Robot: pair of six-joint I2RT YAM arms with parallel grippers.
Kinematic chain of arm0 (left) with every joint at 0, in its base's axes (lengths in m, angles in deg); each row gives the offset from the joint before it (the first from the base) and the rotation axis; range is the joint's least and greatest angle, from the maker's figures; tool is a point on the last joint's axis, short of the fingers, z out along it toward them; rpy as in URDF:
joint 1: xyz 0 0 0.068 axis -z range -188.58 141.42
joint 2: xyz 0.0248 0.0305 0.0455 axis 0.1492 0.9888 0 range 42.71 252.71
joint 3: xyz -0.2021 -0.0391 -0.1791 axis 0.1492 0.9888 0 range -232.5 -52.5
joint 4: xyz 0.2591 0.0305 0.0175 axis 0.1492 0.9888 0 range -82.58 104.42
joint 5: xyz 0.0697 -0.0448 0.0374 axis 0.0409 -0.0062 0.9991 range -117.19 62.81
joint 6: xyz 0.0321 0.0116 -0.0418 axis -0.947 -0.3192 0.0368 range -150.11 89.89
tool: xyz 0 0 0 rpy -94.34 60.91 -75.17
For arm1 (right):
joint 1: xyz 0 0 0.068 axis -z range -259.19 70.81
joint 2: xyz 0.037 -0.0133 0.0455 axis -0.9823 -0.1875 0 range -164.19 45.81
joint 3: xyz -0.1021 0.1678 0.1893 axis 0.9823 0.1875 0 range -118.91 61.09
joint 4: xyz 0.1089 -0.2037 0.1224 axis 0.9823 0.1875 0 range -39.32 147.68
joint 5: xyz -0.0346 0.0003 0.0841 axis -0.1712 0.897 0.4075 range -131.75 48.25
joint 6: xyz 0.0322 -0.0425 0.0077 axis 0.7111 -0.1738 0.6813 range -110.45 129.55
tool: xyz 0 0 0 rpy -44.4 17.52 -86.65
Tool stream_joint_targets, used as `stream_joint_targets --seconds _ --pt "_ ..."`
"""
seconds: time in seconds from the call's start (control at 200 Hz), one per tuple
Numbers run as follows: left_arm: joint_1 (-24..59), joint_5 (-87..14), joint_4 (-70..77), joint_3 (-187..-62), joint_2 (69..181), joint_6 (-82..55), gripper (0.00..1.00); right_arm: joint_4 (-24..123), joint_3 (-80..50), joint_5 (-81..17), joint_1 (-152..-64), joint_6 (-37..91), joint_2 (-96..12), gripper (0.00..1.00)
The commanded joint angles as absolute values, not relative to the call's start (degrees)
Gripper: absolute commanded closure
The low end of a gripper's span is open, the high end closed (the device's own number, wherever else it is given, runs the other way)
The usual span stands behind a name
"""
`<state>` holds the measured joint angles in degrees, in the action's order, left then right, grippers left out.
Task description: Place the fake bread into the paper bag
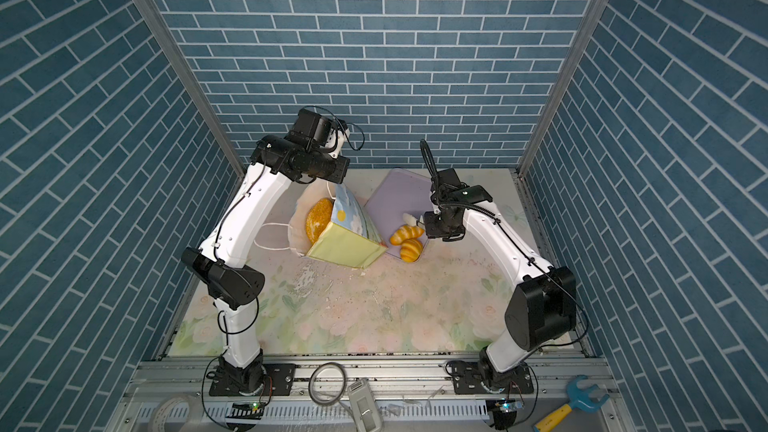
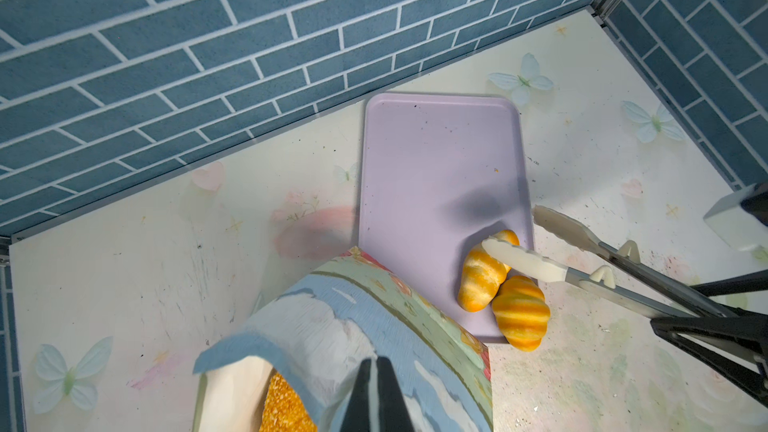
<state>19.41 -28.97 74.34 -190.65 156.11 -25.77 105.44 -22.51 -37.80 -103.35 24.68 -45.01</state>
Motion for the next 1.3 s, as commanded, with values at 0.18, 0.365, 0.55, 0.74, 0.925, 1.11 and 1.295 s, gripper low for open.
stream_joint_targets --seconds 0.18,0.365,0.55,0.74,0.925,1.11,1.295 --pt "20.51 -30.81 74.42 -196.82 161.82 -24.07 0.93 103.84 -22.67 -37.08 -102.66 23.7 -44.84 0.54" --pt "20.72 -30.16 74.65 -197.7 162.23 -24.23 0.93 103.55 -21.4 -37.07 -101.7 23.36 -44.29 0.54" --pt "22.33 -31.48 75.12 -199.99 165.23 -23.66 0.93 103.15 -21.33 -35.13 -99.74 22.83 -44.22 0.54" --pt "23.59 -32.01 76.59 -205.62 169.8 -23.29 0.93 102.8 -20.69 -34.52 -98.88 22.47 -43.86 0.54" --pt "24.24 -31.97 76.32 -205.61 171.5 -22.84 0.93 102.01 -19.61 -33.87 -97.89 22.56 -43.36 0.54" --pt "24.99 -32.11 74.73 -205.33 172.56 -22.05 0.93 101.74 -19.58 -32.94 -97.3 22.38 -43.66 0.54" --pt "25.52 -30.93 73.45 -205.27 172.07 -21.4 0.87 102.0 -19.51 -32.82 -96.75 21.94 -43.36 0.54"
